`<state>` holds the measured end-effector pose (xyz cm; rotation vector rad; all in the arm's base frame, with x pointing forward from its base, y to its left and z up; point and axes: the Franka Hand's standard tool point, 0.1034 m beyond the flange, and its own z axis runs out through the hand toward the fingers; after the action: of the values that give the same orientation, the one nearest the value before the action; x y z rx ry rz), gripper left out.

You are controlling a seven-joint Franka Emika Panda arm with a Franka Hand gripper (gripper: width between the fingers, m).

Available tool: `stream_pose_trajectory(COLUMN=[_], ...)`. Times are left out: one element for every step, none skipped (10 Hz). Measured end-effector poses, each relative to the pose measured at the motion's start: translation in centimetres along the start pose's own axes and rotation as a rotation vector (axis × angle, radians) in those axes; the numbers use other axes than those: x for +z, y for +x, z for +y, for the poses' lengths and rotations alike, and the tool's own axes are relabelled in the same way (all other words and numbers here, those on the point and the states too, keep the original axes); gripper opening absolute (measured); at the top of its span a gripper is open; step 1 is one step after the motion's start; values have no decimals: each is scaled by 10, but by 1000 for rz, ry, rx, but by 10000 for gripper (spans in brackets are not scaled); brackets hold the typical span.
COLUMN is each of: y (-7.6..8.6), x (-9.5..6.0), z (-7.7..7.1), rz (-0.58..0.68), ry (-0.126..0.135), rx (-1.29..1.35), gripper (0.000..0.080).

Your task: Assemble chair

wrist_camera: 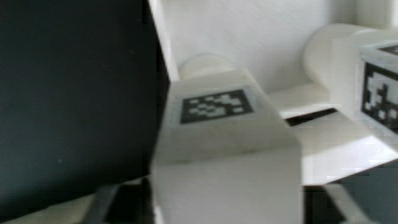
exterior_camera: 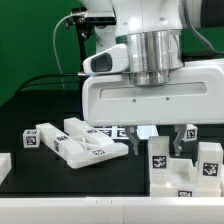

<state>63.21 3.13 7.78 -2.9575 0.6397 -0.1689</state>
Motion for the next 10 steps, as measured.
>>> stream_pose_trajectory(y=[0,2,3,4,4,4,5,6,8,8], x=[0,0,1,0,0,0,-1,-1,-2,-2], z=[-1,-3,-3,-2,-2,-4,-4,-4,-5,-4], rz=[-3,-3,-1,2,0,-9,-16,-19,-15,-14], ry=[0,0,0,3,13,28,39,49,58,57], rx=[107,210,306,488,699,890,1014,1117,1208,1194], gripper=[284,284,284,284,284,284,284,284,284,284])
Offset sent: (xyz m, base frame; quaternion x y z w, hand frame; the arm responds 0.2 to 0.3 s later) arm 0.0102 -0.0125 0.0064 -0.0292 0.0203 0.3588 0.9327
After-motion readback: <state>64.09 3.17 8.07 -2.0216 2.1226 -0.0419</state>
